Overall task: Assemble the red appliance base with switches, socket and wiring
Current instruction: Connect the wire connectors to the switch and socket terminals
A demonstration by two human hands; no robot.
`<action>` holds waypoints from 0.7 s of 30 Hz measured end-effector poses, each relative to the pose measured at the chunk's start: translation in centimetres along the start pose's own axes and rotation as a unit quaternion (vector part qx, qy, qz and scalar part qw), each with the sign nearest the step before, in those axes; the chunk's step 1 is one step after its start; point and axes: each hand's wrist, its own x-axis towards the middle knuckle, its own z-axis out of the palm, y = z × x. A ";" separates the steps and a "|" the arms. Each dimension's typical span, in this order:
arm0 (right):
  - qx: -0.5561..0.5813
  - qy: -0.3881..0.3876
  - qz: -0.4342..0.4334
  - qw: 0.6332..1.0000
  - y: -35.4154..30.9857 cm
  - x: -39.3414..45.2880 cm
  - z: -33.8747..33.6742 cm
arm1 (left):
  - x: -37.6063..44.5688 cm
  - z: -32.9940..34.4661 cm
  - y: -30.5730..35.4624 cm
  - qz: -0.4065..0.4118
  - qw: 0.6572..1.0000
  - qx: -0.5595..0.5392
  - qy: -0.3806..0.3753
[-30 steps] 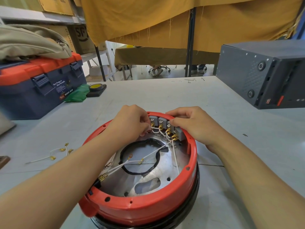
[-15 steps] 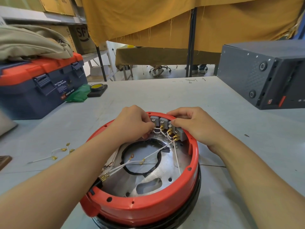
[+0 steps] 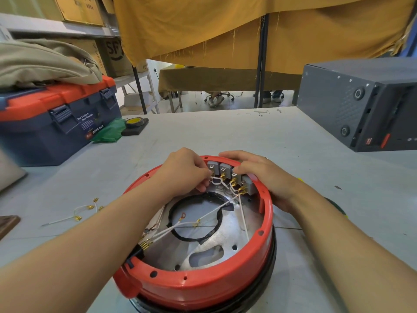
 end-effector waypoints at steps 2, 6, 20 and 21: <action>0.001 -0.001 0.001 1.000 0.0 0.1 -0.1 | 0.0 0.0 0.0 -0.011 1.000 -0.010 -0.001; -0.028 0.007 -0.008 1.000 0.0 0.1 -0.1 | 0.2 0.1 0.0 -0.032 0.999 -0.019 0.001; -0.005 0.007 -0.004 1.000 0.4 0.0 0.0 | 0.4 0.4 0.2 -0.086 0.994 -0.061 0.002; -0.003 0.006 -0.003 1.000 0.4 0.0 0.0 | 0.4 0.5 0.3 -0.086 0.995 -0.059 0.005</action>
